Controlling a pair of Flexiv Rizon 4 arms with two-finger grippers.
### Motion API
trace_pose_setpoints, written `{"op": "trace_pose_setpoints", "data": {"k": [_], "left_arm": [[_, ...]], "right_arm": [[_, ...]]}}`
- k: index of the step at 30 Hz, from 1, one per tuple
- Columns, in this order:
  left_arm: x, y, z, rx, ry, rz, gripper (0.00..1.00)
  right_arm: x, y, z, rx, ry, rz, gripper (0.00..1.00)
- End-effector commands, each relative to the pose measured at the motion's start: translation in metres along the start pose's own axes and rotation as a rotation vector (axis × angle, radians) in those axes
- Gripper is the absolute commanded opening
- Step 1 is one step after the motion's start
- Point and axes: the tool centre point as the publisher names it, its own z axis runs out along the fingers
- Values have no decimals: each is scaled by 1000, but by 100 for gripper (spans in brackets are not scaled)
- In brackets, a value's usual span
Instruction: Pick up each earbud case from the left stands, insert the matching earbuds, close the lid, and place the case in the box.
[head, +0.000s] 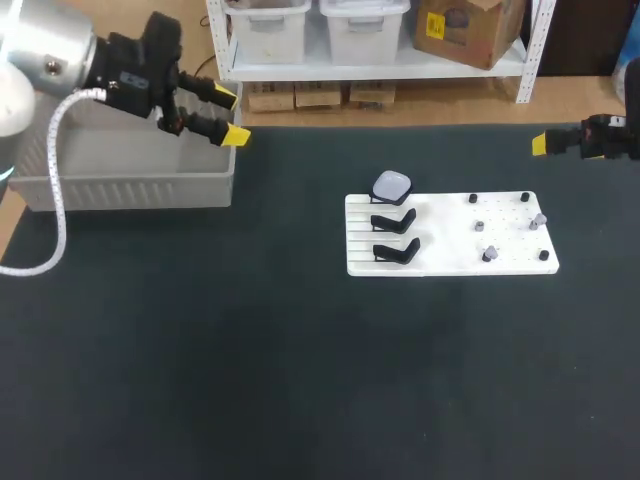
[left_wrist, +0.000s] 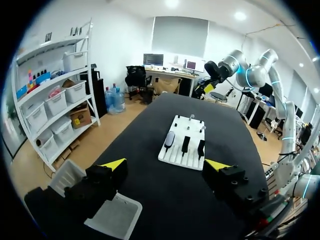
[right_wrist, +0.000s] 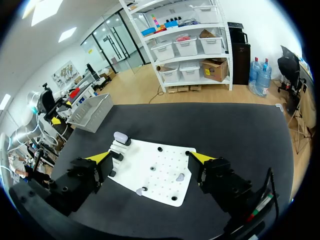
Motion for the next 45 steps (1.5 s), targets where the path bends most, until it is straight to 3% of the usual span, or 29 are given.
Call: {"op": "trace_pose_setpoints", "data": {"k": [1,4,7,12,19,26,45], "left_arm": [[-1,4,0,28,7,0,100],[15,2,-7,-16,-14,-14,100],[24,5,-2,-14,-25,71,100],[15,15,23,58,-11,249,100],[1,21,60,174,-23,332,100],[3,25,89,250,-14,290,100],[13,-3,137,253,-66,249,100]], "right_arm": [[0,0,0,1,1,0,100],[0,0,0,1,1,0,100],[0,0,0,1,1,0,100],[0,0,0,1,1,0,100],[0,0,0,1,1,0,100],[0,0,0,1,1,0,100],[0,0,0,1,1,0,100]]}}
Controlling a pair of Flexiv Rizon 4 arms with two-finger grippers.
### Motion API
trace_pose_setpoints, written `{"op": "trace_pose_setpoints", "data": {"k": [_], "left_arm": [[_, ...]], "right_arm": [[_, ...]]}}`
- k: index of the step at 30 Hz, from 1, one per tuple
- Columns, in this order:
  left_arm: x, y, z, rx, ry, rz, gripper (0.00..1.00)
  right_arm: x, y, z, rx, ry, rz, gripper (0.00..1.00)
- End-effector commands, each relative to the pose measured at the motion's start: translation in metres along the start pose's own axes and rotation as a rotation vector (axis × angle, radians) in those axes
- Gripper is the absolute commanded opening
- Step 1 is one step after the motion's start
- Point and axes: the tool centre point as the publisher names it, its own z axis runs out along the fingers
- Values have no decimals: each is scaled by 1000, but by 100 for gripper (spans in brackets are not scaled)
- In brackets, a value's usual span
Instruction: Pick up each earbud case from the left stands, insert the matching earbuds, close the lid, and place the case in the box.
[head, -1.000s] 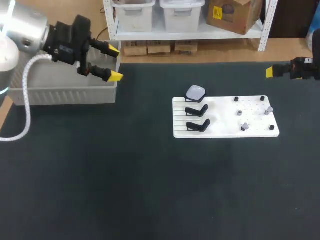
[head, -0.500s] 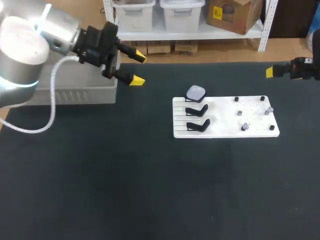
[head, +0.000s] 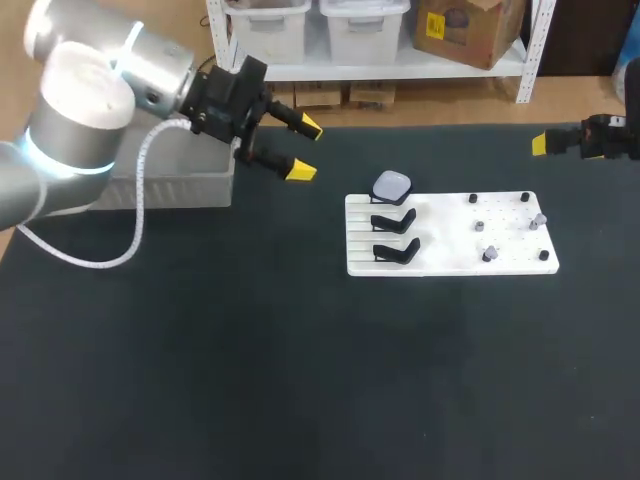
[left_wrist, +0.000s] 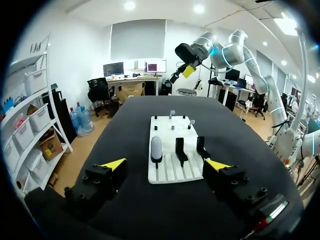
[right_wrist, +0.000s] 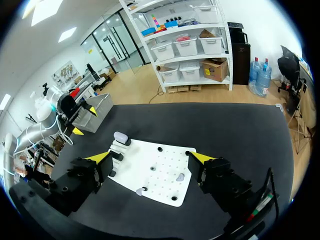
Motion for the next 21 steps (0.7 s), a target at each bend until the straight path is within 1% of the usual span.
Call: {"op": "trace_pose_setpoints", "data": {"k": [1,6,9,16,21], "left_arm": [[4,-4,14,-14,2,-7,100],[9,-2,27,-20,9,-24,100],[12,-1,34,-20,-6,-44,100],[16,3,50,-6,-10,-51,100],[16,8,61,16,-14,-33,100]], "right_arm": [[0,0,0,1,1,0,100],[0,0,0,1,1,0,100],[0,0,0,1,1,0,100],[0,0,0,1,1,0,100],[0,0,0,1,1,0,100]]}}
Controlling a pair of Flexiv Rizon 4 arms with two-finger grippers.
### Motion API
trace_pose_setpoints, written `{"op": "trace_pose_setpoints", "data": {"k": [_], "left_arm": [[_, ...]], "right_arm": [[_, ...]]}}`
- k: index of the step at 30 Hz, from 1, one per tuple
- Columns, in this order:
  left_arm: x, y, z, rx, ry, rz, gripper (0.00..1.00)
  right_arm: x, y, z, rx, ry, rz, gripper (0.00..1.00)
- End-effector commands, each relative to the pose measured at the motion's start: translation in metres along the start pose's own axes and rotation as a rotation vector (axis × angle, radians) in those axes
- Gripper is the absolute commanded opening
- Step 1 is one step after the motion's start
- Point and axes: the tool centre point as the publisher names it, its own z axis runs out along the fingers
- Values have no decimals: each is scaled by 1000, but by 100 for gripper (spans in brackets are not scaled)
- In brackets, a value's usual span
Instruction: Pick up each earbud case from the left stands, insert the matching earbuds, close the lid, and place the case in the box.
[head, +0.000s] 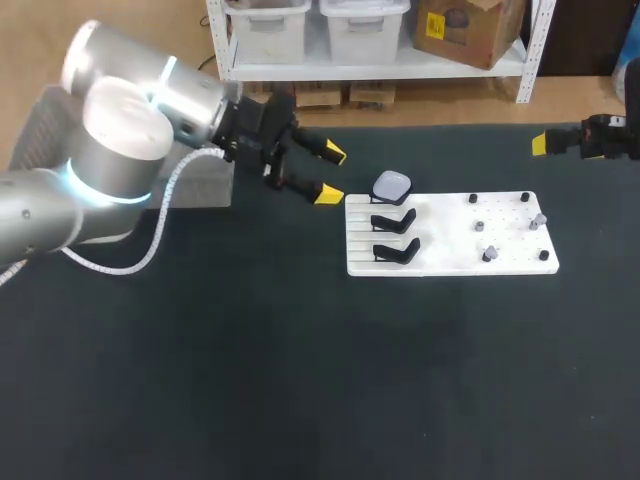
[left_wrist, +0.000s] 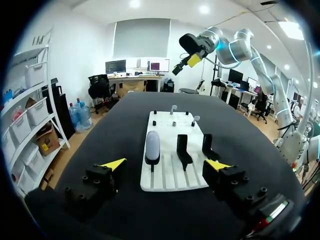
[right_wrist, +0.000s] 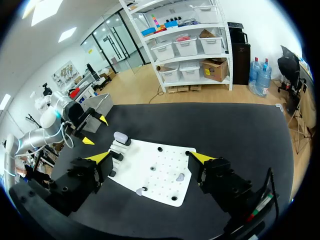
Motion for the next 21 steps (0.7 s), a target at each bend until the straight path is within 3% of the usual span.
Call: {"op": "trace_pose_setpoints", "data": {"k": [1,4,6,8,10,12,14,16,21], "left_arm": [[1,13,12,26,-4,5,100],[0,16,18,35,-6,12,100],[0,17,23,37,-5,11,90],[1,17,28,46,-7,3,93],[3,18,34,52,-6,-1,86],[4,18,38,54,-6,-7,49],[3,19,41,54,-6,-12,49],[3,19,43,56,-8,-15,62],[2,20,47,62,-10,-20,65]], "right_arm": [[0,0,0,1,1,0,100],[0,0,0,1,1,0,100],[0,0,0,1,1,0,100],[0,0,0,1,1,0,100],[0,0,0,1,1,0,100],[0,0,0,1,1,0,100],[0,0,0,1,1,0,100],[0,0,0,1,1,0,100],[0,0,0,1,1,0,100]]}}
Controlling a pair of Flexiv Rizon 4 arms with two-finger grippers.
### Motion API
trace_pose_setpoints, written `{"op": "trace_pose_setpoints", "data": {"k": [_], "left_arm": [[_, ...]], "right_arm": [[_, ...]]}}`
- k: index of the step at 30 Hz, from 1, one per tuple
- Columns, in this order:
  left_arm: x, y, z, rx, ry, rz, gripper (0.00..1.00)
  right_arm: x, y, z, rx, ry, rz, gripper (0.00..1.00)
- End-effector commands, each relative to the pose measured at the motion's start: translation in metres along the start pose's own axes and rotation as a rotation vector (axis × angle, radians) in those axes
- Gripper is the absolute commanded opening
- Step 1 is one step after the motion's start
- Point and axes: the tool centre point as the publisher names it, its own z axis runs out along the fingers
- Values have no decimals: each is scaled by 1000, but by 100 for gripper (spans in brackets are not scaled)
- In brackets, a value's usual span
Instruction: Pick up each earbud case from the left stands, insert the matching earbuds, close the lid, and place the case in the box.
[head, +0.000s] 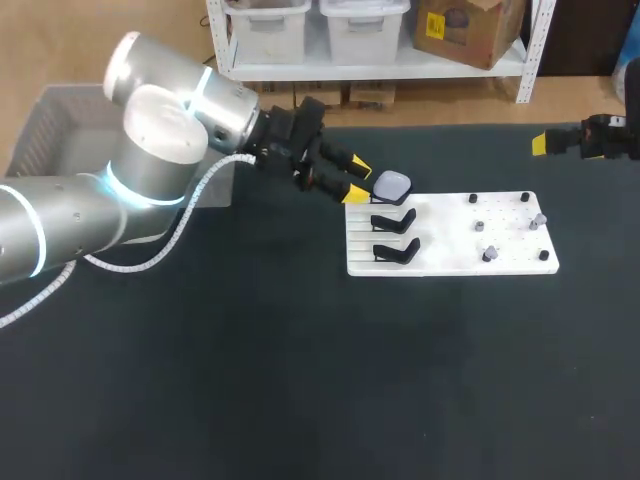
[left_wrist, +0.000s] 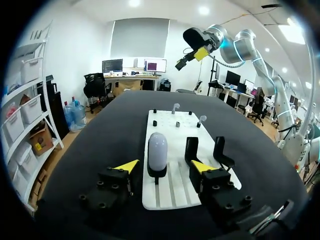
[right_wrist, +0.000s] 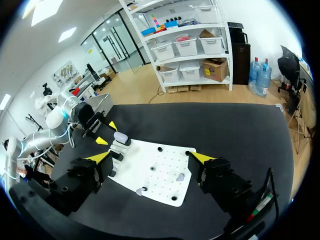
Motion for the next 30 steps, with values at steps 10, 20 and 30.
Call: {"op": "trace_pose_setpoints", "data": {"k": [10,20,30], "left_arm": [[2,9,9,28,1,-12,60],[1,14,15,26,8,-12,53],[-2,15,23,33,1,-10,50]], "right_arm": [[0,0,0,1,1,0,100],[0,0,0,1,1,0,100],[0,0,0,1,1,0,100]]}}
